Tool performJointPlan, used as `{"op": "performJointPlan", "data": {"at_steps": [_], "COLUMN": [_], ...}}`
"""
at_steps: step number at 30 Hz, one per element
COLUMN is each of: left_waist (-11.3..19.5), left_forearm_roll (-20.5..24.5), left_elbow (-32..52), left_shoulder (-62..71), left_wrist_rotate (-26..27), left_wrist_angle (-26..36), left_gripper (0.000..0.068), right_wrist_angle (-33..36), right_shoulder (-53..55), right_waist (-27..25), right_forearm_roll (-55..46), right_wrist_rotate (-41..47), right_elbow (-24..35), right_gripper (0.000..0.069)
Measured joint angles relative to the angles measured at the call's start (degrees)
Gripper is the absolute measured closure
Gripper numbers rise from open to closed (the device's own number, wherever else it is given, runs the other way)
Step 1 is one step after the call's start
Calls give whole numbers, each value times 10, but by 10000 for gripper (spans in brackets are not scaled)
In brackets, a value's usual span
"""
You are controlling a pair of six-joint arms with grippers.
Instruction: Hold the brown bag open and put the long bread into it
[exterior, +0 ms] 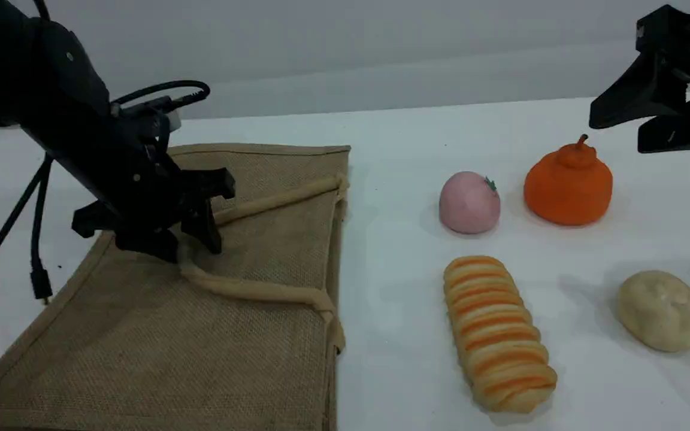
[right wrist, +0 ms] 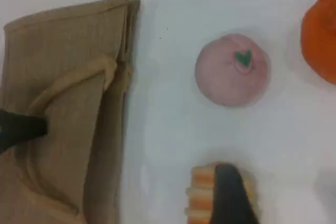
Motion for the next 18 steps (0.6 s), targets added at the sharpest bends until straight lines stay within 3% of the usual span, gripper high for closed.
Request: {"op": "performJointPlan", "data": {"at_steps": [6,15,18], "left_waist": [0,0,0], "left_forearm_roll": [-5,-15,-15], "left_elbow": [0,-13,-45], "left_shoulder": [0,-71,-123], "left_wrist_rotate": [0,3,27], "left_wrist_angle": [10,70,118], "left_gripper": [593,603,603], "right_wrist_angle": [0,-7,-5], "right_shoulder": [0,7,8], "right_waist": [0,0,0], "right_forearm_roll": [0,0,0], "right_wrist_rotate": [0,-1,-1], "right_elbow": [0,0,0], "right_gripper": [319,319,319]}}
